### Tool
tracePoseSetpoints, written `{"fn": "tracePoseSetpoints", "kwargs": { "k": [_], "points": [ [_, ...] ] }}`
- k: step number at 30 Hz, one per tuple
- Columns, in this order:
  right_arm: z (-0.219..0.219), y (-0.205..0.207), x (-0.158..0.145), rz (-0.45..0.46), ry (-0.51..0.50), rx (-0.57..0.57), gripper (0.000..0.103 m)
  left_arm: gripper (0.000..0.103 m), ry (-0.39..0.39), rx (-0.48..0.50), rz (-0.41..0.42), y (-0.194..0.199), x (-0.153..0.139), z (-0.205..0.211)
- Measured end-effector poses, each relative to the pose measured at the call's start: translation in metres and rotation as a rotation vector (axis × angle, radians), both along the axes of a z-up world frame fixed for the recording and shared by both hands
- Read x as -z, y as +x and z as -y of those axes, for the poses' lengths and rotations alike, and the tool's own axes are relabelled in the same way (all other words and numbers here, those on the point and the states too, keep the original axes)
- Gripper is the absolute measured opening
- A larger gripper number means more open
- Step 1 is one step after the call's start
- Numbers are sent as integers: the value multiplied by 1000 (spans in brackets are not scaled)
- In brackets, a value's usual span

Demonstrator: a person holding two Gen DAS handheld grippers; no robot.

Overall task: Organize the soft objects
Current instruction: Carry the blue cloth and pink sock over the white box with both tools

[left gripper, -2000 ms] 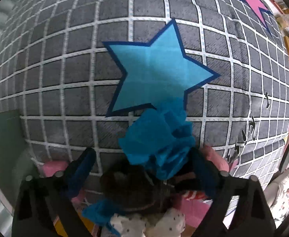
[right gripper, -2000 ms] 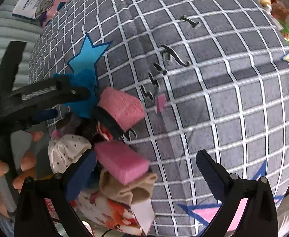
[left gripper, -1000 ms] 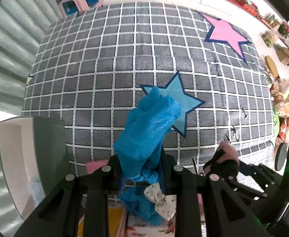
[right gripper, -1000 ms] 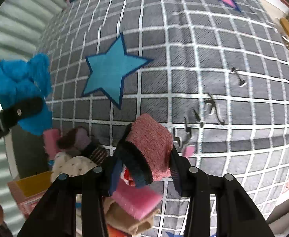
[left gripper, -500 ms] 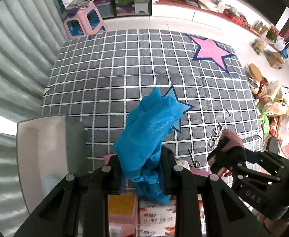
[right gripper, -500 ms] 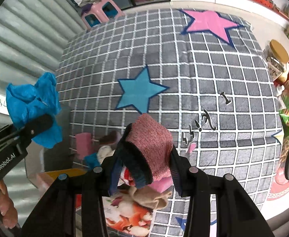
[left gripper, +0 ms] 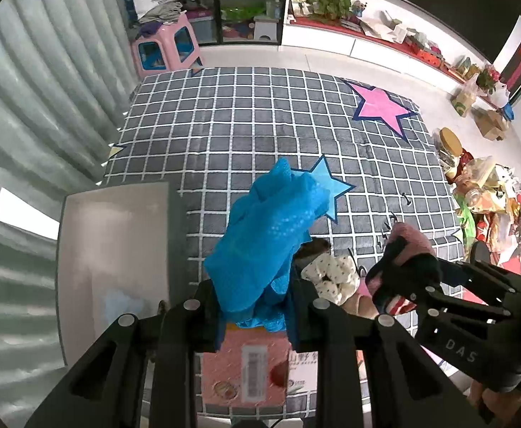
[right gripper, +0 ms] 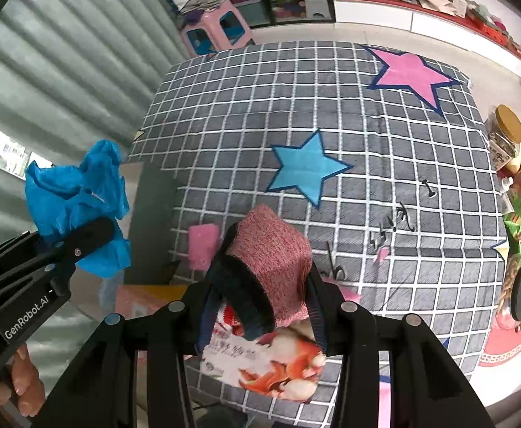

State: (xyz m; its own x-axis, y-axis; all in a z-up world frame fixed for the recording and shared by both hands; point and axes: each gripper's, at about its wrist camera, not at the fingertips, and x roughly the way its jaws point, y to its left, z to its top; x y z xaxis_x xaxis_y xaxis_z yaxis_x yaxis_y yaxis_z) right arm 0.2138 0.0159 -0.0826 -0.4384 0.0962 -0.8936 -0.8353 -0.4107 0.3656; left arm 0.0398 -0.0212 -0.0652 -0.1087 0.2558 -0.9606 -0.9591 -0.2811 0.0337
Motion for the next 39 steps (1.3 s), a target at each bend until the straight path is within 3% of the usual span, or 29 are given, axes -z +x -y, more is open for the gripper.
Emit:
{"fn": "tracePoseSetpoints", "kwargs": {
  "k": [9,19,39],
  "points": [
    [23,-34,-21,-2,38,-29,45,28,19,-58,2,-33,-12,32],
    [48,-99,-37,5,75,-150,45,28,33,-169,9,-85,-19,73],
    [94,-210,-41,34,85,-359,45,28,13,-316,-1,-166,-6,128]
  ]
}}
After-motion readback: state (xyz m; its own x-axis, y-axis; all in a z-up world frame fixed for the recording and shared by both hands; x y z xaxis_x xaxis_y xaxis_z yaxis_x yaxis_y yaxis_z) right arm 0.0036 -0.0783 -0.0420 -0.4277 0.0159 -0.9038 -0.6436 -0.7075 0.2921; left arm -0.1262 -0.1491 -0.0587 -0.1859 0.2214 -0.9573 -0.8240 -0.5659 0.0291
